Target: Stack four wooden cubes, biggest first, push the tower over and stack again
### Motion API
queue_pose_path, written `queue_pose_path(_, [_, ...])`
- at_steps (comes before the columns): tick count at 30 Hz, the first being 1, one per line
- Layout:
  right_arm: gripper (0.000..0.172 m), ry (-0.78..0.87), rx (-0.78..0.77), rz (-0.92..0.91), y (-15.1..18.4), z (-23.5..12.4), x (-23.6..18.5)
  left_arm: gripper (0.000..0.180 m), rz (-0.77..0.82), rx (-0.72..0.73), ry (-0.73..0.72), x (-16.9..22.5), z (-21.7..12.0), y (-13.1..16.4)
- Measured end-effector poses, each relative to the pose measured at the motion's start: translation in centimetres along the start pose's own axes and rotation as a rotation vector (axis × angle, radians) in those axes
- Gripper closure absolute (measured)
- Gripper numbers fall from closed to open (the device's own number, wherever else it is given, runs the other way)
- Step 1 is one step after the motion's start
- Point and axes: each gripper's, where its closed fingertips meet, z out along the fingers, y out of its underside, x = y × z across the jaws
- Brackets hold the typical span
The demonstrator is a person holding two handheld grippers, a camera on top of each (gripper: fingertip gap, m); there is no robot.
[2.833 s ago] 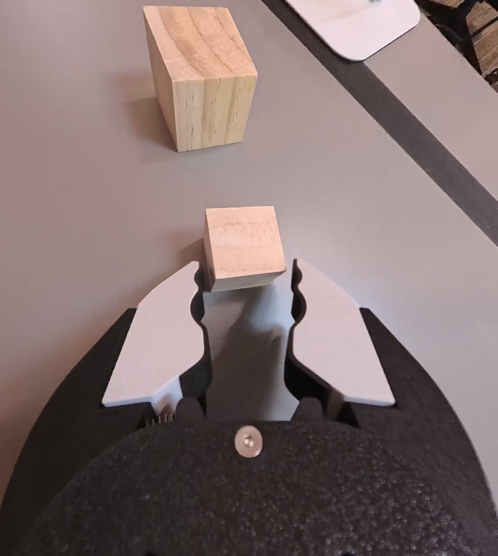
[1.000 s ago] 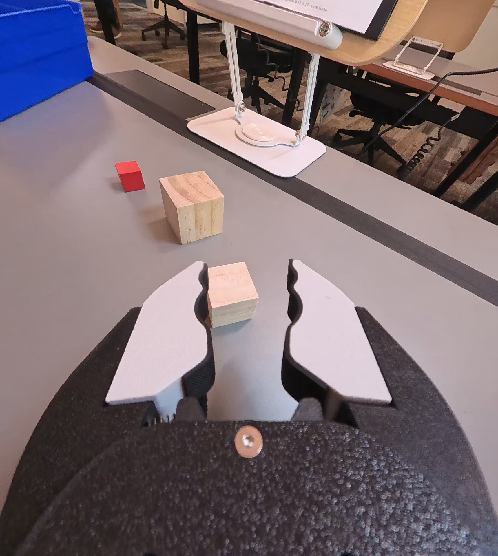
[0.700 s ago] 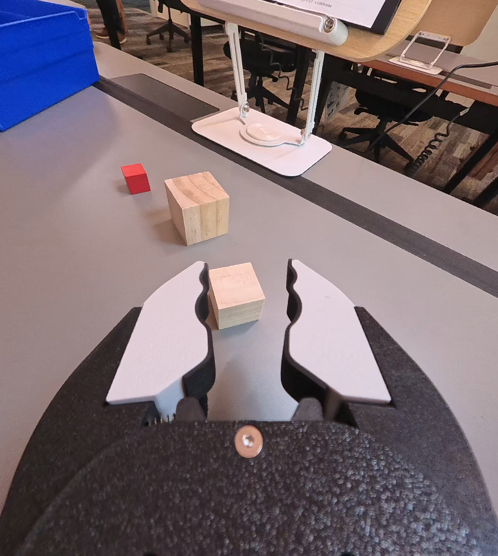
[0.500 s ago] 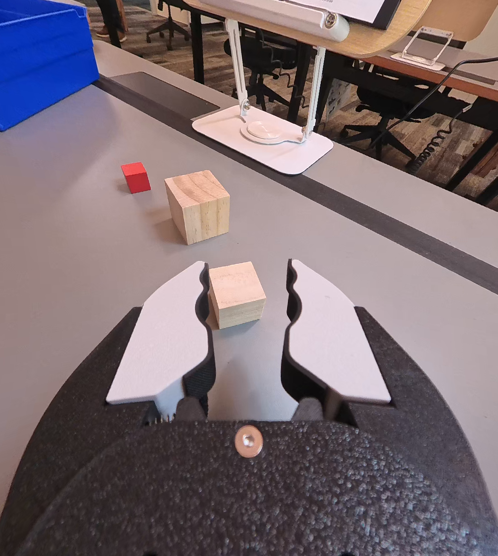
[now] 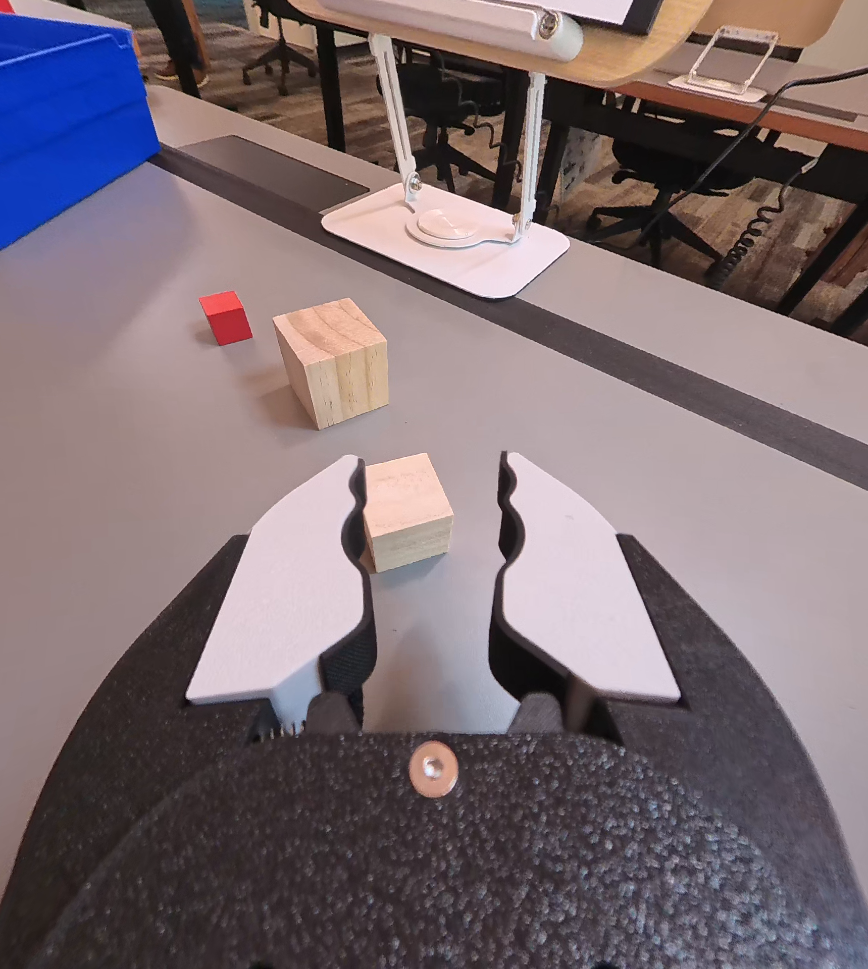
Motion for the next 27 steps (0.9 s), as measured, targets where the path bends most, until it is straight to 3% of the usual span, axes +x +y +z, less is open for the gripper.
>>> queue_pose_path(3, [0.124,0.012,0.022,0.012,-0.4,-0.4,0.3,0.179,0.047,-0.016,-0.103,-1.1,0.3,0.2])
queue_pose_path(9, [0.125,0.017,0.034,0.020,-0.7,-0.5,0.4,0.180,0.090,0.042,-0.111,-0.4,-1.5,-0.2])
queue_pose_path(12, [0.125,0.022,0.029,0.018,-0.6,-0.6,0.4,0.160,0.110,0.059,-0.124,-0.5,-2.7,-0.5])
queue_pose_path(15, [0.125,0.020,0.032,0.029,-0.6,-0.7,0.6,0.143,0.166,-0.027,-0.052,-0.4,-2.7,0.4])
queue_pose_path(20, [0.125,0.013,0.028,0.043,-0.7,-0.8,0.6,0.135,0.165,-0.210,0.035,-1.8,-2.1,2.1])
queue_pose_path(23, [0.125,0.013,0.024,0.052,-0.6,-0.9,0.7,0.137,0.120,-0.214,0.135,-0.7,-2.0,2.1])
queue_pose_path(27, [0.125,0.006,0.025,0.064,-0.6,-0.9,0.7,0.132,0.094,-0.279,0.142,-0.5,-1.1,3.0])
